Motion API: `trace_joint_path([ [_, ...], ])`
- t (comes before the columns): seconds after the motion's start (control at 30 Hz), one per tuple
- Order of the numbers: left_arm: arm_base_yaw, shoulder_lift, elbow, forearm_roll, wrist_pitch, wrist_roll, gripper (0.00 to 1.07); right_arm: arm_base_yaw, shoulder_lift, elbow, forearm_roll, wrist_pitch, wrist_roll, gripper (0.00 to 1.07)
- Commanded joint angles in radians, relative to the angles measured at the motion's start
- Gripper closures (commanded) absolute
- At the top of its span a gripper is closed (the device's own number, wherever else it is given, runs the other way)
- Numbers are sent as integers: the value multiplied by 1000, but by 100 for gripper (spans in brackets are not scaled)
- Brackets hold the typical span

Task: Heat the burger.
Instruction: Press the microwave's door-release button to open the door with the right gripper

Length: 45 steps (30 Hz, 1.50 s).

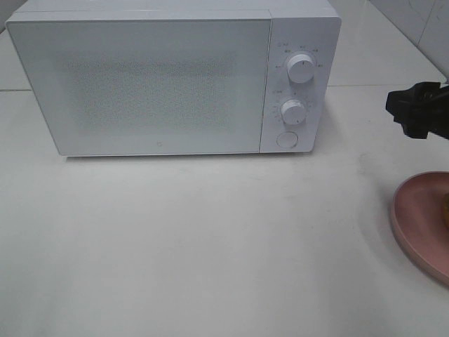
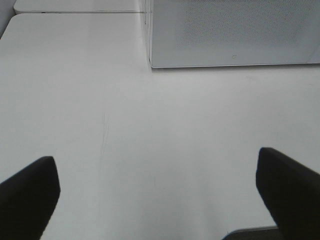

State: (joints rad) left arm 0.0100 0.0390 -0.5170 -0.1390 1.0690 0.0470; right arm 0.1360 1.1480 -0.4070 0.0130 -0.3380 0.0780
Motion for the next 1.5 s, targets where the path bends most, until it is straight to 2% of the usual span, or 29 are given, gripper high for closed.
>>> trace_joint_path([
  [0.03, 4, 1, 1, -4, -3, 3, 6, -5, 19, 34, 2, -134, 1, 32],
  [0.1, 4, 1, 1, -4, -3, 3, 6, -5, 43, 80, 4, -254, -5, 32],
  [0.13, 4, 1, 1, -4, -3, 3, 6, -5, 43, 80, 4, -254, -5, 32],
  [0.2, 4, 1, 1, -4, -3, 3, 6, 49, 75, 112, 71, -333, -30, 33],
  [0.33, 4, 1, 1, -4, -3, 3, 6, 118, 106, 116, 137, -352, -107, 35],
  [0.37, 4, 1, 1, -4, -3, 3, 6, 170, 135, 116, 173, -378, -159, 37],
  [0.4, 4, 1, 1, -4, -3, 3, 6, 170, 135, 116, 173, -378, -159, 37],
  [0.47, 4, 1, 1, -4, -3, 3, 6, 239, 185, 116, 242, -432, -237, 38],
  [0.5, 4, 1, 1, -4, -3, 3, 6, 239, 185, 116, 242, -432, -237, 38],
  [0.57, 4, 1, 1, -4, -3, 3, 6, 304, 230, 116, 326, -501, -295, 39],
  [0.6, 4, 1, 1, -4, -3, 3, 6, 304, 230, 116, 326, -501, -295, 39],
  [0.63, 4, 1, 1, -4, -3, 3, 6, 350, 256, 116, 396, -543, -331, 39],
  [0.67, 4, 1, 1, -4, -3, 3, 6, 350, 256, 116, 396, -543, -331, 39],
  [0.7, 4, 1, 1, -4, -3, 3, 6, 368, 268, 116, 439, -564, -346, 39],
  [0.73, 4, 1, 1, -4, -3, 3, 6, 412, 299, 116, 534, -618, -372, 38],
  [0.77, 4, 1, 1, -4, -3, 3, 6, 412, 299, 116, 534, -618, -372, 38],
  [0.83, 4, 1, 1, -4, -3, 3, 6, 471, 346, 116, 640, -691, -395, 35],
  [0.93, 4, 1, 1, -4, -3, 3, 6, 524, 389, 115, 702, -748, -402, 30],
  [1.17, 4, 1, 1, -4, -3, 3, 6, 616, 494, 110, 736, -826, -383, 31],
  [1.5, 4, 1, 1, -4, -3, 3, 6, 635, 576, 110, 731, -849, -266, 31],
])
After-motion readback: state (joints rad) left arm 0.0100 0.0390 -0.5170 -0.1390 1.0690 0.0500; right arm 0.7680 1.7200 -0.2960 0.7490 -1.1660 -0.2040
